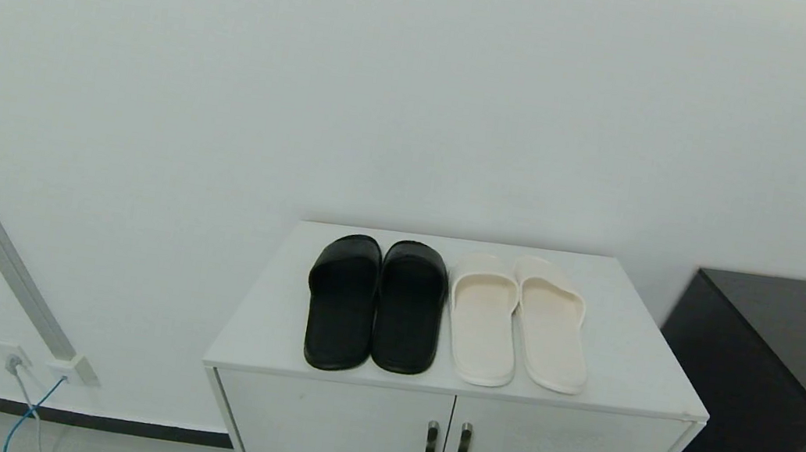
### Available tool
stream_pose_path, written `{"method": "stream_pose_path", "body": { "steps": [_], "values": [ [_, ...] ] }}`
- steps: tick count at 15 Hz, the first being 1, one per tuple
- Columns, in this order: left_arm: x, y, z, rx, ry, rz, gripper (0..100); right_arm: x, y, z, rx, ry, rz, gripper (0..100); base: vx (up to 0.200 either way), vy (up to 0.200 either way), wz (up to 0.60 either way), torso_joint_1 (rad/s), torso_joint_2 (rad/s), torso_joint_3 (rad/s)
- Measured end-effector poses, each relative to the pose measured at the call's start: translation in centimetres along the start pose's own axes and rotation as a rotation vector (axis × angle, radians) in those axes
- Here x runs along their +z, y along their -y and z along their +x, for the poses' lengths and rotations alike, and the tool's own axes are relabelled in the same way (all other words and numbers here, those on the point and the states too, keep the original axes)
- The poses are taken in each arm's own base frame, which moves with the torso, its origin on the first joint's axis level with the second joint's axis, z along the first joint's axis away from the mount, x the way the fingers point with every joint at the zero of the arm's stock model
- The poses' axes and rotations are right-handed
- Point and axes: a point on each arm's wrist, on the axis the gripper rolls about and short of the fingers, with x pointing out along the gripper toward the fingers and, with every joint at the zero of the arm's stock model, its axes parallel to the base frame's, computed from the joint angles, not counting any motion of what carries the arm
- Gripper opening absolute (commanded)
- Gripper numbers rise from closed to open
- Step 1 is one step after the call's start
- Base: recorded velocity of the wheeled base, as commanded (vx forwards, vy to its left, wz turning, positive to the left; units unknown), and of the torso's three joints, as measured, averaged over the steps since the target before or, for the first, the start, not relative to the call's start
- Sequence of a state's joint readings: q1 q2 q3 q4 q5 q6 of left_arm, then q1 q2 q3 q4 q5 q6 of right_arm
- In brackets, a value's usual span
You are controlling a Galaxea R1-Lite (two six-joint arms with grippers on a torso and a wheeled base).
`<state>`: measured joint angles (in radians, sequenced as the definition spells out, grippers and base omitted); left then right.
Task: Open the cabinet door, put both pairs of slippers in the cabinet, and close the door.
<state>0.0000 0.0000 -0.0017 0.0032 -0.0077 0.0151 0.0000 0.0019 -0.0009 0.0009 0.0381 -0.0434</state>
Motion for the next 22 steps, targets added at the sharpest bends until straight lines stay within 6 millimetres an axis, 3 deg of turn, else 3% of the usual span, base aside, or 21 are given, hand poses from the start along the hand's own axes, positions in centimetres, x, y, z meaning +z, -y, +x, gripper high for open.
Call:
{"method": "stream_pose_path", "body": {
  "steps": [3, 6, 8, 11, 15, 18, 22],
  "values": [
    [0.0, -0.1, 0.0, 0.048, -0.002, -0.001, 0, 0.3, 0.0, -0.1, 0.0, 0.011, -0.012, 100, 0.0, 0.0, 0.0, 0.0, 0.0, 0.0],
    [0.0, -0.1, 0.0, 0.062, -0.002, -0.005, 0, 3.8, 0.1, -0.9, 0.028, 0.036, 0.018, 100, 0.0, 0.0, 0.0, 0.0, 0.0, 0.0],
    [0.0, -0.1, 0.0, 0.062, -0.003, -0.004, 0, 4.9, 0.0, 0.0, 0.088, -0.052, 0.018, 100, 0.0, 0.0, 0.0, 0.0, 0.0, 0.0],
    [0.0, -0.1, 0.0, 0.048, -0.002, -0.001, 0, 6.8, 0.1, 3.0, 0.17, -0.135, 0.03, 100, 0.0, 0.0, 0.0, 0.0, 0.0, 0.0],
    [0.0, -0.1, 0.0, 0.043, -0.002, -0.001, 0, 9.6, -0.6, 8.5, 0.303, -0.236, 0.118, 100, 0.0, 0.0, 0.0, 0.0, 0.0, 0.0],
    [0.0, -0.1, 0.0, 0.043, -0.002, 0.0, 0, 11.8, -2.8, 12.3, 0.387, -0.29, 0.166, 100, 0.0, 0.0, 0.0, 0.0, 0.0, 0.0],
    [0.0, -0.1, 0.0, 0.042, -0.001, 0.0, 0, 12.8, -8.0, 15.6, 0.436, -0.375, 0.201, 100, 0.0, 0.0, 0.0, 0.0, 0.0, 0.0]
  ]
}}
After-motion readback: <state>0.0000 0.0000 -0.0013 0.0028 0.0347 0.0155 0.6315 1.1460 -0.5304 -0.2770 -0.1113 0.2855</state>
